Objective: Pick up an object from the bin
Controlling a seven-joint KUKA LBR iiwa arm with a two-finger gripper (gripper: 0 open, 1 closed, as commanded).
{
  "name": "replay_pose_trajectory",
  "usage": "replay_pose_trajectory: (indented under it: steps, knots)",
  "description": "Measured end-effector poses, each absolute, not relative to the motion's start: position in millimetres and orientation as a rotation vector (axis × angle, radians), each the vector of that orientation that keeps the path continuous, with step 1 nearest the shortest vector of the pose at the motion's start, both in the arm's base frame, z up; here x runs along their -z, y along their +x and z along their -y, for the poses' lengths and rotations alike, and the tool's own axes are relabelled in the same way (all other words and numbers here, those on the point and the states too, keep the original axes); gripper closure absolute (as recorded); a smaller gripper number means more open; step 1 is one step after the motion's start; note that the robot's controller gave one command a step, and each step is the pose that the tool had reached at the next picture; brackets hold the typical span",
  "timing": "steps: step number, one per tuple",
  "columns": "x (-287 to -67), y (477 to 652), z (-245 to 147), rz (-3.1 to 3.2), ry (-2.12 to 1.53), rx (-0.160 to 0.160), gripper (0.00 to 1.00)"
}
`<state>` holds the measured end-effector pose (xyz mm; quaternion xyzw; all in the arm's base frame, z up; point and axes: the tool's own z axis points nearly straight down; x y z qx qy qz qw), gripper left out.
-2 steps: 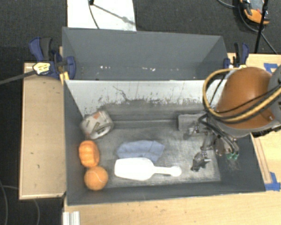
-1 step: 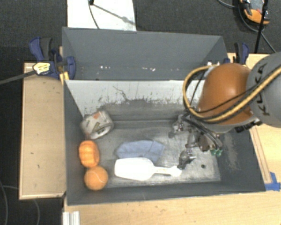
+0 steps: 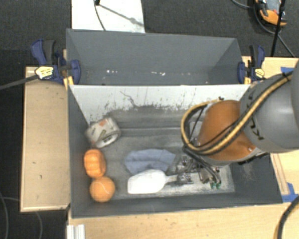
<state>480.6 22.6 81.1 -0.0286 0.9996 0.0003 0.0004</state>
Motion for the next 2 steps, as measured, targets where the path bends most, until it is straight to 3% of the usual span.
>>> replay_pose_trajectory:
  steps: [1,2]
  knots:
    - [-81,480.5,-23,-3.139,-0.091,-0.001,1.00]
    - [-228,477.8,-26,-3.138,-0.111,-0.001,1.00]
